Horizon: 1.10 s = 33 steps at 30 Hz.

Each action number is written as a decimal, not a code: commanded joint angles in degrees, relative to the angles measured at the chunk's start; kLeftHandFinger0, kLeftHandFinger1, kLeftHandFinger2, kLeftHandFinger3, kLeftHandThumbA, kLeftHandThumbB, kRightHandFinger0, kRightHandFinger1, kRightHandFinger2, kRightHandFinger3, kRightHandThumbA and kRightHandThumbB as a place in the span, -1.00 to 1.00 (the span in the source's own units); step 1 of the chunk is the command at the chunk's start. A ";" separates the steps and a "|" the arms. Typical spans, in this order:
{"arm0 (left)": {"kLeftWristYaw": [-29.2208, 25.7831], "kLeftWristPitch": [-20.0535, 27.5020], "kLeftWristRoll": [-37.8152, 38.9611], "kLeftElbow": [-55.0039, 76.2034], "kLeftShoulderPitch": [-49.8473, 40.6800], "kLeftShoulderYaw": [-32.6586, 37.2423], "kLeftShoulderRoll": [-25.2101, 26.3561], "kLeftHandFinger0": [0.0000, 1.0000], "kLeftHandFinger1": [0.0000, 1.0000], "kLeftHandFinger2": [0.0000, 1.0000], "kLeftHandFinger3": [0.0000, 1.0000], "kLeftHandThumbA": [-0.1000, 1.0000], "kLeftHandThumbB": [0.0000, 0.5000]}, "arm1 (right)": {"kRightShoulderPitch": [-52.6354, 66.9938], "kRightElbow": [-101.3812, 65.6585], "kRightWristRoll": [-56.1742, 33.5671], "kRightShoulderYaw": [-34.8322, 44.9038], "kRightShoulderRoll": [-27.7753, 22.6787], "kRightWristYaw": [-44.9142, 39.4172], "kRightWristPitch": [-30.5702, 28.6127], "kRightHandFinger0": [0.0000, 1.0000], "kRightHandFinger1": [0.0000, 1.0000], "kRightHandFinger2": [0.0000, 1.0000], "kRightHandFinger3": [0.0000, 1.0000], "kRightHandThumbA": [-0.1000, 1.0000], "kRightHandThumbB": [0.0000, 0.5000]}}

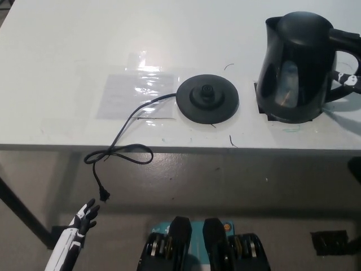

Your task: A kettle and its base are kept separately on the desk infront of the robot and the robot uses its right hand to lift the kettle by its handle and places it on its base to align it correctly.

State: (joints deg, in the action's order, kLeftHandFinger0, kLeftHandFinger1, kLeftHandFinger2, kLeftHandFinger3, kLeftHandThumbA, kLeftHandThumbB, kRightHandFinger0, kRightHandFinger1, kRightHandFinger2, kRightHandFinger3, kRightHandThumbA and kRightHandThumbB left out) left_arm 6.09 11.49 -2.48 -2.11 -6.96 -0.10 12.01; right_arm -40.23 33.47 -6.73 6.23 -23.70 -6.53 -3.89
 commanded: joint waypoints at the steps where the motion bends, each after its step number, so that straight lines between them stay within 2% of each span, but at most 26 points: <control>1: 0.83 3.08 1.21 -0.12 0.04 -0.12 0.61 1.00 1.00 1.00 1.00 1.00 0.23 | -5.29 5.66 3.83 -1.40 -2.72 0.60 -3.48 1.00 1.00 1.00 1.00 1.00 0.58; 2: 0.72 2.87 0.92 -0.01 -0.01 -0.10 0.65 1.00 1.00 1.00 1.00 1.00 0.27 | -5.54 6.47 4.10 -1.55 -2.86 0.88 -3.31 1.00 1.00 1.00 1.00 1.00 0.70; 3: 0.78 2.71 1.07 0.06 -0.07 -0.14 0.66 1.00 1.00 1.00 1.00 1.00 0.28 | -5.99 7.81 4.17 -1.64 -3.00 0.94 -3.47 1.00 1.00 1.00 1.00 1.00 0.60; 9: 1.07 2.75 1.79 0.23 -0.31 -0.32 0.79 1.00 1.00 1.00 1.00 1.00 0.30 | -7.11 10.70 3.34 -0.92 -3.37 0.40 -3.82 1.00 1.00 1.00 1.00 1.00 0.77; 11: 1.02 2.61 1.67 0.30 -0.24 -0.31 0.82 1.00 1.00 1.00 1.00 1.00 0.32 | -7.34 11.04 3.57 -0.95 -3.47 0.49 -4.36 1.00 1.00 1.00 1.00 1.00 0.91; 14: 1.20 2.66 1.72 0.62 -0.37 -0.32 1.11 1.00 1.00 1.00 1.00 1.00 0.27 | -8.01 12.23 3.46 -0.67 -3.53 0.38 -6.07 1.00 1.00 1.00 1.00 1.00 0.84; 17: 1.50 3.15 2.45 0.31 -0.20 -0.32 1.13 1.00 1.00 1.00 1.00 1.00 0.24 | -8.20 11.17 2.59 0.44 -3.14 0.87 -6.29 1.00 1.00 1.00 1.00 1.00 0.61; 19: 1.52 3.23 2.56 0.23 -0.05 -0.29 1.21 1.00 1.00 1.00 1.00 1.00 0.24 | -8.34 11.20 2.69 0.62 -3.12 0.93 -6.37 1.00 1.00 1.00 1.00 1.00 0.62; 21: 1.47 3.52 2.29 0.03 0.05 -0.20 1.42 1.00 1.00 1.00 1.00 1.00 0.30 | -8.42 9.99 0.75 2.11 -2.42 0.50 -6.12 1.00 1.00 1.00 1.00 1.00 -0.09; 22: 1.51 3.46 2.23 -0.03 0.01 -0.13 1.49 1.00 1.00 1.00 1.00 1.00 0.32 | -8.44 9.10 -0.71 3.06 -2.00 -0.16 -5.88 1.00 1.00 1.00 1.00 1.00 -0.30; 23: 1.43 3.43 2.00 -0.03 0.03 -0.08 1.50 1.00 1.00 1.00 1.00 1.00 0.35 | -8.59 8.65 -1.75 3.75 -1.74 -0.81 -5.59 1.00 1.00 1.00 1.00 1.00 -0.14; 25: 1.13 3.46 1.28 -0.01 0.02 -0.01 1.57 1.00 1.00 1.00 1.00 1.00 0.37 | -8.68 7.23 -3.33 5.00 -1.28 -1.97 -4.49 1.00 1.00 1.00 1.00 1.00 0.05; 27: 1.29 2.77 1.52 0.28 -0.04 0.02 1.58 1.00 1.00 1.00 1.00 1.00 0.41 | -8.47 4.84 -4.24 5.71 -0.92 -2.18 -2.92 1.00 1.00 1.00 1.00 1.00 0.08; 31: 1.37 1.96 1.34 0.95 -0.21 0.10 1.75 1.00 1.00 1.00 1.00 1.00 0.46 | -8.93 2.23 -4.72 6.15 -0.61 -2.63 -1.51 1.00 1.00 1.00 1.00 1.00 -0.07; 33: 1.43 1.59 1.58 1.13 -0.28 0.11 1.66 1.00 1.00 1.00 1.00 1.00 0.47 | -9.13 2.21 -4.50 6.07 -0.67 -2.64 -1.48 1.00 1.00 1.00 1.00 1.00 -0.01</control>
State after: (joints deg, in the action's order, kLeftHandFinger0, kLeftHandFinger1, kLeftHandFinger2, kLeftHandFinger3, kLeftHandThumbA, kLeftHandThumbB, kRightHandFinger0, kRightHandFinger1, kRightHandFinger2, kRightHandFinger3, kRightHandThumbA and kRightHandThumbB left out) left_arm 6.16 12.60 -1.34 -2.29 -6.99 -0.13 12.48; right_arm -45.30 38.26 -8.51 11.27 -23.79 -7.95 -5.91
